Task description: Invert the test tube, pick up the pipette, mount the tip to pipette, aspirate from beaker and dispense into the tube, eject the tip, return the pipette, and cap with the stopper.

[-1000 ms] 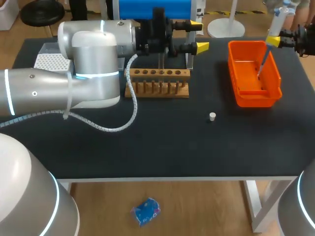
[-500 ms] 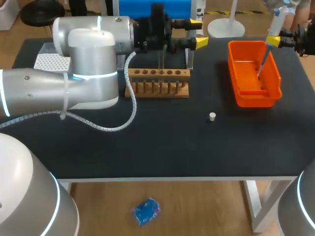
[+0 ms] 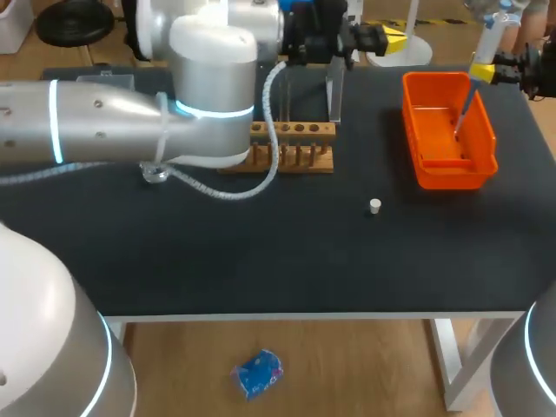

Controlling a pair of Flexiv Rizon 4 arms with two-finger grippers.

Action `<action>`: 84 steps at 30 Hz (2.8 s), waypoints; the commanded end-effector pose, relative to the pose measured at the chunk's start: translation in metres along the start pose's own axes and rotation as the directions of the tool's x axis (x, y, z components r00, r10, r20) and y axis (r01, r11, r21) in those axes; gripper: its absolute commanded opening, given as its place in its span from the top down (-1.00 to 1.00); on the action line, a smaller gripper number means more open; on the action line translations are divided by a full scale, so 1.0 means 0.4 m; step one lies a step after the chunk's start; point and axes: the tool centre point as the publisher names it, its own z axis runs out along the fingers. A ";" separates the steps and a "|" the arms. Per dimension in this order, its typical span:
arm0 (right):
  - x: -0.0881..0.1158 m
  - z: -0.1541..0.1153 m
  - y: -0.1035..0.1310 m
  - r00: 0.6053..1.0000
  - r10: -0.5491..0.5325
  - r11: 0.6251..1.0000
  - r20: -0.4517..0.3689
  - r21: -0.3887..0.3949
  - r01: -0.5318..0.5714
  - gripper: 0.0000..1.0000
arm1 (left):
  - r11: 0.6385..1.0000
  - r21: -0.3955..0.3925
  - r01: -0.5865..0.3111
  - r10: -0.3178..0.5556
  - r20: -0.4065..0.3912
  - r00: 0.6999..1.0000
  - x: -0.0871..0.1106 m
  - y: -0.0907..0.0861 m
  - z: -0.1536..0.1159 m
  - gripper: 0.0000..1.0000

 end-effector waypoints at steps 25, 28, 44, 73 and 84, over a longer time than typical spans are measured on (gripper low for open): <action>-0.002 -0.002 -0.001 1.000 -0.001 1.000 -0.004 -0.001 0.001 1.00 | 0.913 -0.405 0.042 -0.078 -0.073 0.994 -0.085 0.030 0.172 1.00; -0.002 -0.002 -0.001 1.000 -0.001 1.000 -0.004 -0.001 0.001 1.00 | 0.911 -0.408 0.057 -0.084 -0.050 0.995 -0.099 0.031 0.176 1.00; -0.002 -0.002 -0.001 1.000 -0.001 1.000 -0.004 -0.001 0.001 1.00 | 0.907 -0.411 0.095 -0.100 0.010 0.995 -0.123 0.038 0.198 1.00; -0.002 -0.002 -0.001 1.000 -0.001 1.000 -0.004 -0.001 0.001 1.00 | 0.943 -0.330 -0.034 0.029 -0.021 0.999 -0.152 -0.050 0.264 1.00; -0.002 -0.002 -0.001 1.000 -0.001 1.000 -0.004 -0.001 0.001 1.00 | 0.976 -0.198 -0.091 0.086 -0.035 0.996 -0.160 -0.086 0.285 1.00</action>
